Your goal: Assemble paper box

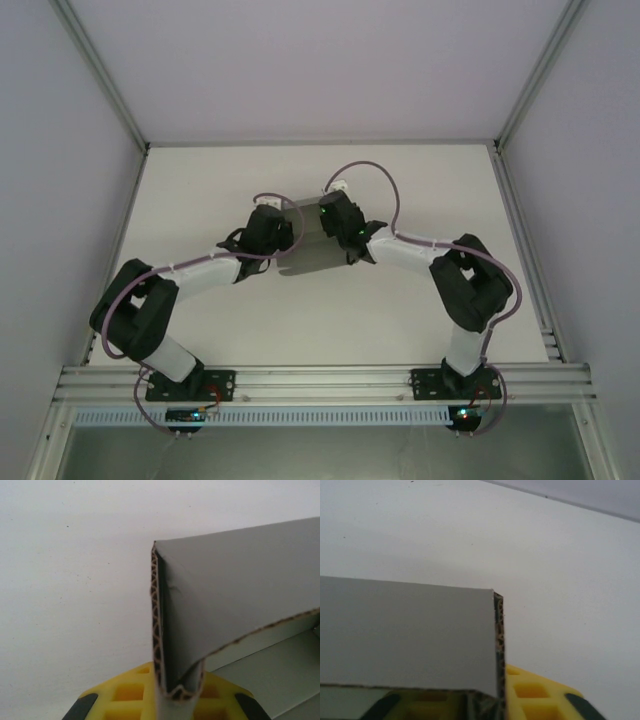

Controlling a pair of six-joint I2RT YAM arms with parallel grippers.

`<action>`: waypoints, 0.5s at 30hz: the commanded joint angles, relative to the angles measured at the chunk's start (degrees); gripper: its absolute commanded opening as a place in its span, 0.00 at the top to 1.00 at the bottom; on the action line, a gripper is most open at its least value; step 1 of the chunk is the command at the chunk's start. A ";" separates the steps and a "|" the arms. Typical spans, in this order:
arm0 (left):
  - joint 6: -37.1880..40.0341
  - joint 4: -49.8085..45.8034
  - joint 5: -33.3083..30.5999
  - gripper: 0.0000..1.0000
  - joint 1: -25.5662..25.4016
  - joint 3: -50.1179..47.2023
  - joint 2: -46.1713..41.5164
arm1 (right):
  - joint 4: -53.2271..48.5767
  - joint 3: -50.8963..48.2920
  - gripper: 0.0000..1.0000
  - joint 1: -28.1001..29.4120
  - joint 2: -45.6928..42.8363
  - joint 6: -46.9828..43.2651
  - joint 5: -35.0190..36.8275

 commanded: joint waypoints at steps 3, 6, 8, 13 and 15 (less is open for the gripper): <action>-1.20 0.75 -1.41 1.00 0.27 1.85 -0.77 | -2.10 -3.15 0.56 -2.21 -4.30 -2.85 -9.15; -1.14 0.66 -1.51 1.00 0.22 1.85 -0.82 | -0.09 -5.44 0.35 -2.19 -6.56 -3.22 -16.16; -1.09 0.66 -1.52 1.00 0.23 1.84 -0.90 | 1.55 -6.74 0.24 -2.23 -8.24 -3.71 -19.62; -0.81 0.66 -1.74 1.00 0.22 1.68 -1.04 | 4.46 -9.95 0.01 -2.22 -13.11 -3.54 -21.97; -0.48 0.37 -1.62 1.00 0.29 1.73 -1.12 | 5.31 -11.34 0.01 -2.25 -15.75 -3.18 -21.87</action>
